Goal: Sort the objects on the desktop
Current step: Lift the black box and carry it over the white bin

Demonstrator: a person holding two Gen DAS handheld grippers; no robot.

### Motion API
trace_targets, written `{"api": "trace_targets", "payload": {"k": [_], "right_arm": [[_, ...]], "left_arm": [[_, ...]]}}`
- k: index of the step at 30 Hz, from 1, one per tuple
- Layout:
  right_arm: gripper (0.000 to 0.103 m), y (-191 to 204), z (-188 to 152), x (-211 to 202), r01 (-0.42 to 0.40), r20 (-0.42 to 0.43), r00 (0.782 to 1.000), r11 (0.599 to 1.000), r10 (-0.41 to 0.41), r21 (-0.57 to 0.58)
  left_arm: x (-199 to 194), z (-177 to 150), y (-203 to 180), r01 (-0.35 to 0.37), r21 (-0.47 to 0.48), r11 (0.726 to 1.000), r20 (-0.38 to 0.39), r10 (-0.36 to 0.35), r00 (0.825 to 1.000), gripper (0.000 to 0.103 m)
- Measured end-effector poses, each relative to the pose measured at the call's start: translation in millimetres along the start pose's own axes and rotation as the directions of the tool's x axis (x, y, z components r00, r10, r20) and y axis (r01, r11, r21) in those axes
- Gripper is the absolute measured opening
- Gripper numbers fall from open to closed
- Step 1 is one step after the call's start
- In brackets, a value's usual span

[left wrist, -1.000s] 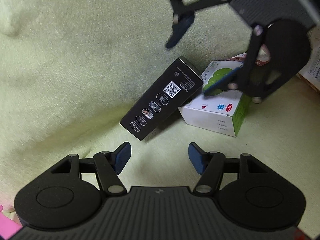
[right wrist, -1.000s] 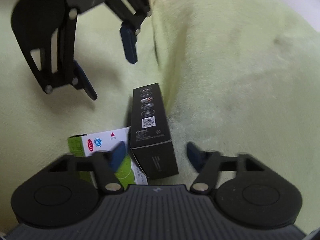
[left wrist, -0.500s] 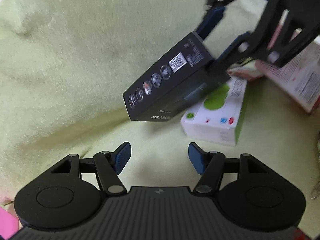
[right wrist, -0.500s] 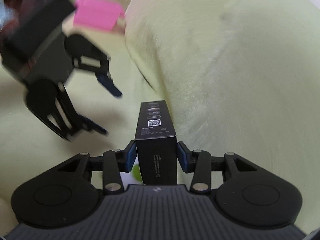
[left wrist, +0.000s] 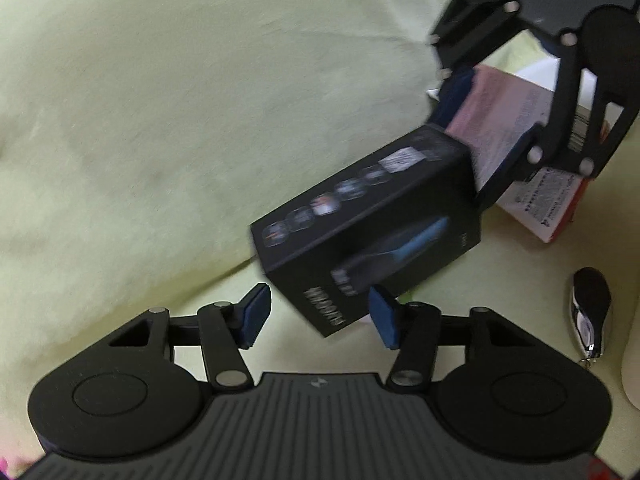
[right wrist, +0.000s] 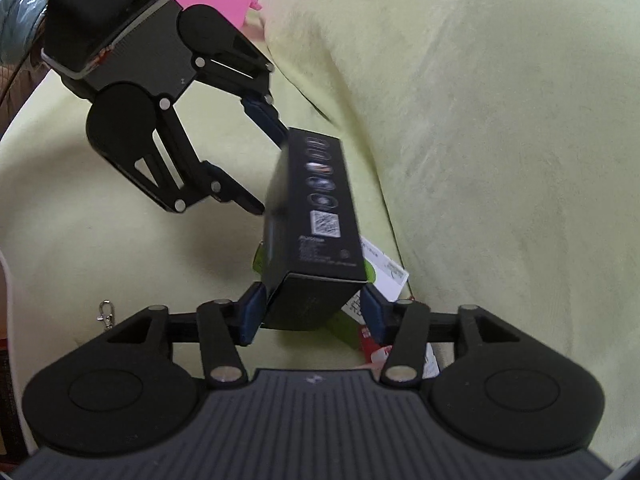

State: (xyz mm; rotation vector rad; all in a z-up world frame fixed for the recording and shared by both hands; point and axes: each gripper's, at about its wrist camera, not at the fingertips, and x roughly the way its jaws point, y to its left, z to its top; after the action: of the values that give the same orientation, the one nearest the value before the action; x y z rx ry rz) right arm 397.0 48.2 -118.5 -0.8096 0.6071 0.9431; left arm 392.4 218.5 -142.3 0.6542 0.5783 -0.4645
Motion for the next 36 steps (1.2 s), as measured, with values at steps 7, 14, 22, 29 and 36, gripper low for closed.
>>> {"api": "trace_targets", "payload": {"k": [7, 14, 22, 29, 36], "right_arm": [[0.044, 3, 2, 1, 0.011, -0.004, 1.0, 1.0, -0.011, -0.023], [0.039, 13, 9, -19, 0.009, 0.015, 1.0, 0.997, -0.008, -0.073], [0.039, 22, 8, -49, 0.018, 0.035, 0.999, 0.994, -0.014, -0.111], [0.039, 45, 12, -104, 0.032, 0.058, 0.998, 0.99, -0.024, -0.139], [0.039, 69, 10, -150, 0.045, 0.085, 0.996, 0.986, -0.031, -0.158]], "left_arm": [[-8, 3, 2, 0.023, -0.021, 1.0, 0.009, -0.023, 1.0, 0.05], [-28, 1, -5, 0.026, -0.014, 1.0, 0.007, -0.026, 1.0, 0.041], [-69, 9, -9, 0.011, -0.062, 0.998, 0.047, -0.008, 0.999, 0.04], [-113, 27, -21, 0.002, -0.055, 0.998, 0.082, 0.002, 0.997, 0.04], [-148, 41, -37, 0.0, -0.064, 0.998, 0.102, 0.006, 0.995, 0.04]]}}
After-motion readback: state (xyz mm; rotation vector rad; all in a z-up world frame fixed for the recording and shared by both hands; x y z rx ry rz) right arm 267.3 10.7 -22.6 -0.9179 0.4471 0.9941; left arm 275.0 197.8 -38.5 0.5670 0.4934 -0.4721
